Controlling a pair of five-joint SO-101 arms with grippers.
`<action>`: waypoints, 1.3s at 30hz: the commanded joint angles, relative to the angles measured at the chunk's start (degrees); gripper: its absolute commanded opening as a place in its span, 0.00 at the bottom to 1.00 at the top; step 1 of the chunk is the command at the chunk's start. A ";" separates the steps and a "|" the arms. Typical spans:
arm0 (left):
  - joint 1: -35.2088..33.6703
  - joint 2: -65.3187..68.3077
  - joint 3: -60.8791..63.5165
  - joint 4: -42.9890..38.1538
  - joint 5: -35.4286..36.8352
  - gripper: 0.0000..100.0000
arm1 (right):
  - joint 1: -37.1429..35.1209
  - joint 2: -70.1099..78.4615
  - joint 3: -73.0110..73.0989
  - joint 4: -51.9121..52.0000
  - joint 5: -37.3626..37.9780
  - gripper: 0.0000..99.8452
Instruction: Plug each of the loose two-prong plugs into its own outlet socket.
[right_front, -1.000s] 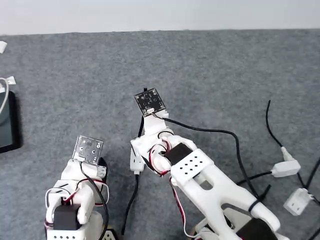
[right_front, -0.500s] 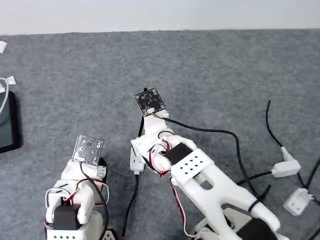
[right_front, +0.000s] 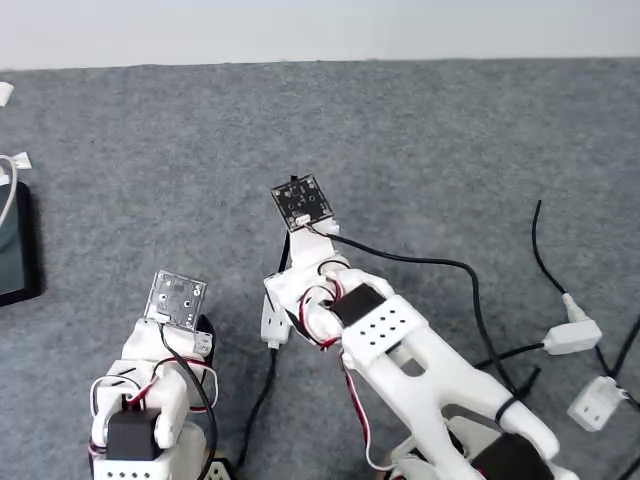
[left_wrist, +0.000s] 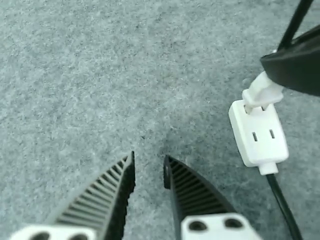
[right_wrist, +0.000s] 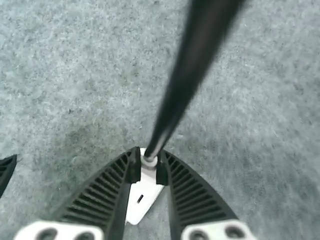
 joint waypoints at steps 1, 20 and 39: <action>-0.53 0.09 -0.40 0.26 0.44 0.02 | 0.22 3.30 -2.64 -1.54 1.32 0.01; -0.62 0.18 -0.31 0.18 0.44 0.02 | -6.64 3.03 1.41 -0.22 7.30 0.05; -2.46 0.00 -0.48 -0.18 0.44 0.02 | -13.49 6.02 -1.85 0.75 -3.78 0.29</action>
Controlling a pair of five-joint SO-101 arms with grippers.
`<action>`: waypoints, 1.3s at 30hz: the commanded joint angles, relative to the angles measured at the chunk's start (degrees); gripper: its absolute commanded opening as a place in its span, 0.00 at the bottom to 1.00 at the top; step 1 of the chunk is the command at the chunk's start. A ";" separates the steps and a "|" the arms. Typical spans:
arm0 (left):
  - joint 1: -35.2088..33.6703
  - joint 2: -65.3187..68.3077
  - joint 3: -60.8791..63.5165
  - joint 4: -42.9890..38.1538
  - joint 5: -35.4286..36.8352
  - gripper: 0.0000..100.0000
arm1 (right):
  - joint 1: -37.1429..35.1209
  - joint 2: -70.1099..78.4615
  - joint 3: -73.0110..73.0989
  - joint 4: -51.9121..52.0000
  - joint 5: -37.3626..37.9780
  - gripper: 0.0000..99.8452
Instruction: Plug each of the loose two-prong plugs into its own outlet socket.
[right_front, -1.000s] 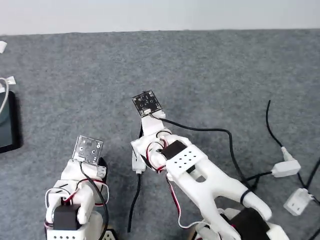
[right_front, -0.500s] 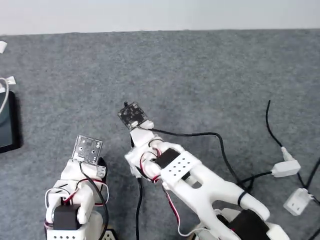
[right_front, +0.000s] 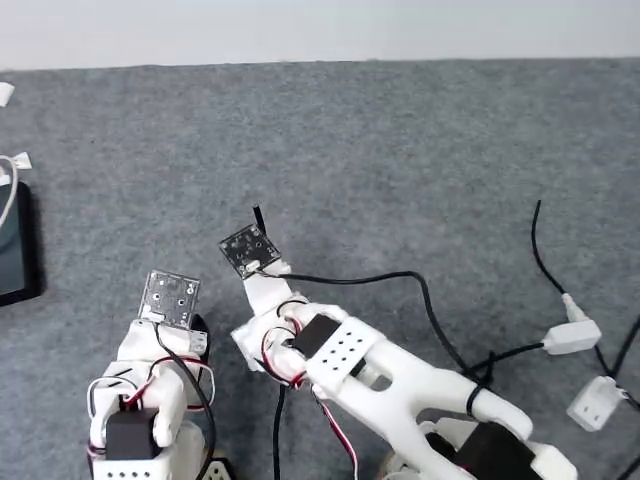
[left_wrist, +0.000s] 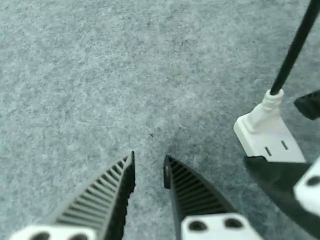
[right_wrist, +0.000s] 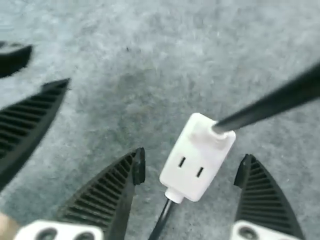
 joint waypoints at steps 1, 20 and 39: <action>-0.26 0.00 -0.48 -0.18 0.44 0.02 | -0.22 3.12 -4.22 -0.48 -0.44 0.29; -0.35 0.00 -0.31 -0.09 0.44 0.02 | 6.99 19.82 -22.42 20.35 13.27 0.01; -1.32 -0.09 0.04 -0.18 0.79 0.02 | 80.40 -19.21 -3.60 23.78 33.76 0.01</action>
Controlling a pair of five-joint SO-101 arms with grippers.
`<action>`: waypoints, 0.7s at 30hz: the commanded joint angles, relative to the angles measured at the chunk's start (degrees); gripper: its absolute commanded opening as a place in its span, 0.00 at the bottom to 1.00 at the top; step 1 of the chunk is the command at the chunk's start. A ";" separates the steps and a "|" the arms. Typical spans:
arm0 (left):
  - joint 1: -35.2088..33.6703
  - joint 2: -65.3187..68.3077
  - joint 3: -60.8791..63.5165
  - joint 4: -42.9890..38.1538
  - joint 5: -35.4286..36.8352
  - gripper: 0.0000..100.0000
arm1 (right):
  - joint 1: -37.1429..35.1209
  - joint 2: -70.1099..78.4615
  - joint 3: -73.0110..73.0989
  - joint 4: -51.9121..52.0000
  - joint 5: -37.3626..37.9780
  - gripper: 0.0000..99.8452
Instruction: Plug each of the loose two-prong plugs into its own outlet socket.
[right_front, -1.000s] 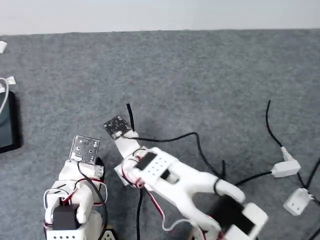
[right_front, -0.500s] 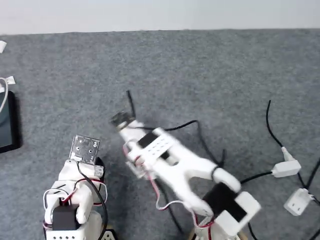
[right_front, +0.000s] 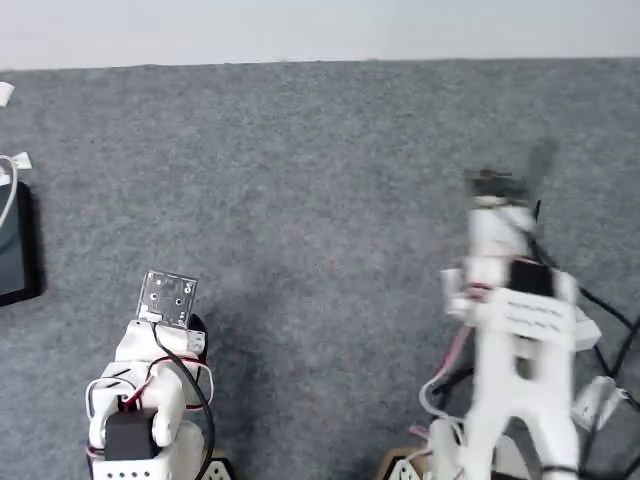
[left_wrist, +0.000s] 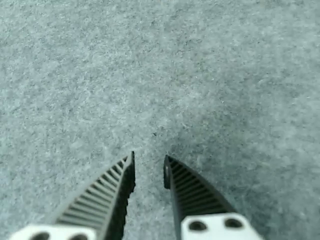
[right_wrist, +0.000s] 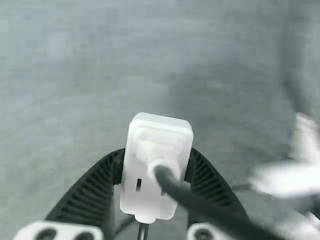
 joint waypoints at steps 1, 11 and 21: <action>-0.44 -0.09 0.13 -0.18 0.79 0.02 | 15.43 -1.80 1.76 -8.48 3.78 0.01; -0.53 -0.09 0.22 -0.18 0.79 0.02 | 22.81 6.81 1.93 -12.26 5.27 0.25; -4.04 -0.09 -2.15 0.18 4.75 0.01 | 20.35 -14.90 -3.25 10.42 -5.19 0.02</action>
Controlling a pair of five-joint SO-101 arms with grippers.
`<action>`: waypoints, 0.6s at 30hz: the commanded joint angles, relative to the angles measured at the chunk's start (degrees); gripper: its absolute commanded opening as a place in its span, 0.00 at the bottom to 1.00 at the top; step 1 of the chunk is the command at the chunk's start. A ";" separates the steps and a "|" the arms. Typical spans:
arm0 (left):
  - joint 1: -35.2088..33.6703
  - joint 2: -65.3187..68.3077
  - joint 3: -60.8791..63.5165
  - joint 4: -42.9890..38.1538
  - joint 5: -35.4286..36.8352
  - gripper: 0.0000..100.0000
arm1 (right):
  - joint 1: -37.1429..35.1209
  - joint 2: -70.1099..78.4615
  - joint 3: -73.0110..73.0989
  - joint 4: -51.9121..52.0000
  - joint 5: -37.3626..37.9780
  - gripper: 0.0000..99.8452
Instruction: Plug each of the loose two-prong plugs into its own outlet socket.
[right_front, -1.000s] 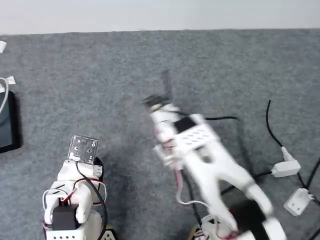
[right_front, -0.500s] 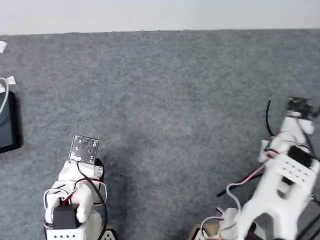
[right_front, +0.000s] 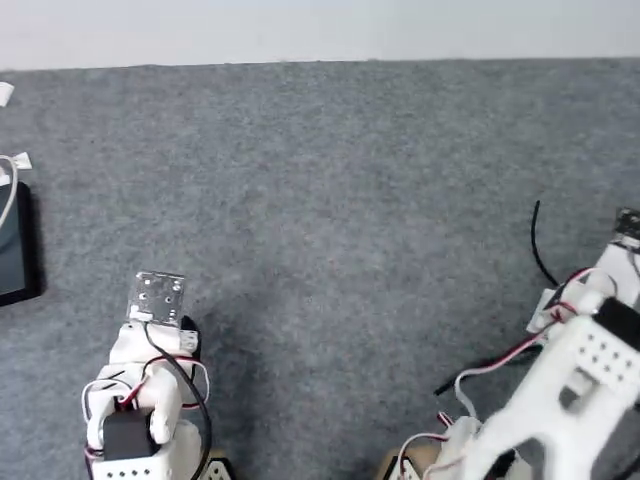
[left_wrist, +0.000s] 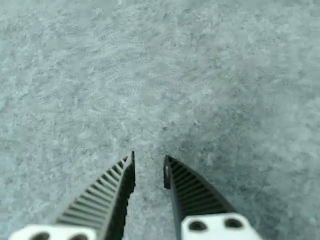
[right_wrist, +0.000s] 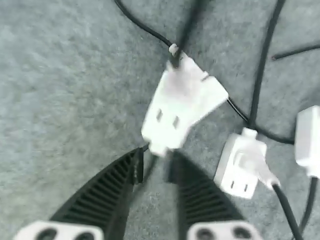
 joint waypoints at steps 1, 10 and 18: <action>-0.88 -0.09 -3.12 0.18 3.96 0.01 | -1.54 -11.65 0.62 4.00 -0.70 0.01; 0.35 -0.09 -3.21 0.26 4.40 0.02 | -11.30 -41.80 30.59 -3.03 16.09 0.02; 3.43 -0.18 -5.93 5.36 4.40 0.01 | -13.85 -65.36 46.24 2.68 12.13 0.02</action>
